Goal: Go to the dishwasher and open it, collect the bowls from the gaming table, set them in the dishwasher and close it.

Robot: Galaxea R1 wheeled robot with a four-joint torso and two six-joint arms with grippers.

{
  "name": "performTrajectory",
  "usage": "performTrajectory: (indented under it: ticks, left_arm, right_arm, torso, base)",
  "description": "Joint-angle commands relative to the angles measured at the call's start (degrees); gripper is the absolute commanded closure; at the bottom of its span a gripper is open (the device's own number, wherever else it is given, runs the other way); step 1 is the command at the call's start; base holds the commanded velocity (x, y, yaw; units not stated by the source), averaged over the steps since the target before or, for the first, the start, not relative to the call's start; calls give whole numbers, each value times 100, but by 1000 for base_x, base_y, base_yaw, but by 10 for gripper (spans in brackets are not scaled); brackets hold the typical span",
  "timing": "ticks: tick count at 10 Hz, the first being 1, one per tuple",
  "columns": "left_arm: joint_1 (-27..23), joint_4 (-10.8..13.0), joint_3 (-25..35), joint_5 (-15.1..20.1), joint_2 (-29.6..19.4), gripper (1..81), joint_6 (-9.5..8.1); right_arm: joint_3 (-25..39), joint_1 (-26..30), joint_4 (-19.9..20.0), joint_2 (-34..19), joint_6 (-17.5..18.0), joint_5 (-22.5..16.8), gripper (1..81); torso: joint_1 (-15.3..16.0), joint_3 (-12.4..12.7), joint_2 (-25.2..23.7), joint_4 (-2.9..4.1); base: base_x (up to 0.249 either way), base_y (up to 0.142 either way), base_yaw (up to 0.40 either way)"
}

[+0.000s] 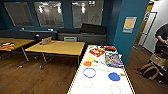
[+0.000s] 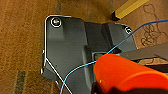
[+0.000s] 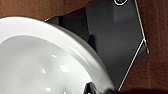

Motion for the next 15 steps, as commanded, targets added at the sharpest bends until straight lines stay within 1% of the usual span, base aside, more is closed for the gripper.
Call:
performTrajectory:
  ticks: [1,2,3,5,6,9,15]
  left_arm:
    - [64,51,-47,194,10,811,-39]
    - [72,42,-73,194,19,811,-48]
    - [64,-27,-160,238,46,811,-91]
    - [55,-257,-495,274,134,811,-101]
    - [63,-274,-653,282,213,811,-101]
    - [64,-213,-697,300,327,811,-101]
    - [64,-187,-697,343,441,811,-92]
  right_arm:
    - [-500,52,-244,337,-17,-57,811]
    - [-517,78,-244,337,-17,-57,811]
    - [-570,104,-235,337,-17,-57,811]
    - [-632,175,-217,337,-17,-57,811]
    - [-641,183,-217,328,-17,-57,811]
    - [-641,166,-235,319,-17,-57,811]
    - [-640,175,-261,336,-17,-57,811]
  torso:
    - [0,0,0,0]
    - [0,0,0,0]
    - [0,0,0,0]
    - [-2,2,-2,0]
    - [-2,2,-2,0]
    - [0,2,-5,0]
    - [-11,6,-9,0]
  base:
    - [0,0,0]
    - [0,0,0]
    - [0,0,0]
    - [0,0,0]
    - [0,0,0]
    - [-58,0,0]
    - [-125,0,0]
